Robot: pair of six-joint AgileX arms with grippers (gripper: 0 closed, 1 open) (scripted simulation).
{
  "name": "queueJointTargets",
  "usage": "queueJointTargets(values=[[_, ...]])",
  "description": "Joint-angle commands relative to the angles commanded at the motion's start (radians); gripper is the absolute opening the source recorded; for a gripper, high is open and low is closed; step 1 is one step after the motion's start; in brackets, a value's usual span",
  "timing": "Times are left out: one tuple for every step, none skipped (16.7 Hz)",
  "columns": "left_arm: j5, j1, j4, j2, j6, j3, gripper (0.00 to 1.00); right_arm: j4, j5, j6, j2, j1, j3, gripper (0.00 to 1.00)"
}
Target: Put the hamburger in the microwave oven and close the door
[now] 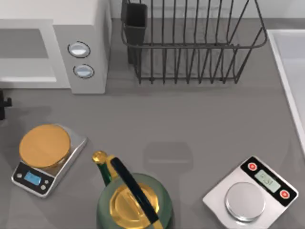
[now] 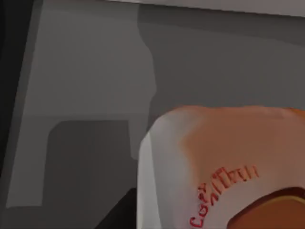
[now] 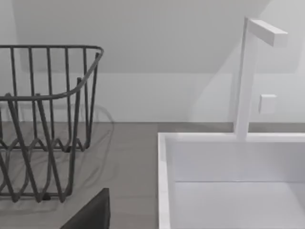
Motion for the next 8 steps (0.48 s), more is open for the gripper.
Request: queueJointTargets(values=[[0.008,-0.015,0.084,0.027,-0.012,-0.005,0.00,0.000,0.000,0.000,0.000,0.000,0.000,1.00],[0.015,-0.029,0.167,0.054,-0.023,-0.011,0.00,0.000,0.000,0.000,0.000,0.000,0.000,1.00],[0.021,-0.043,0.247,0.079,-0.034,-0.017,0.00,0.000,0.000,0.000,0.000,0.000,0.000,1.00],[0.027,-0.057,0.325,0.104,-0.044,-0.023,0.00,0.000,0.000,0.000,0.000,0.000,0.000,1.00],[0.032,-0.070,0.399,0.128,-0.052,-0.028,0.00,0.000,0.000,0.000,0.000,0.000,0.000,1.00],[0.037,-0.083,0.469,0.149,-0.060,-0.032,0.00,0.000,0.000,0.000,0.000,0.000,0.000,1.00],[0.041,-0.095,0.533,0.168,-0.067,-0.036,0.00,0.000,0.000,0.000,0.000,0.000,0.000,1.00],[0.045,-0.106,0.590,0.184,-0.072,-0.038,0.00,0.000,0.000,0.000,0.000,0.000,0.000,1.00]])
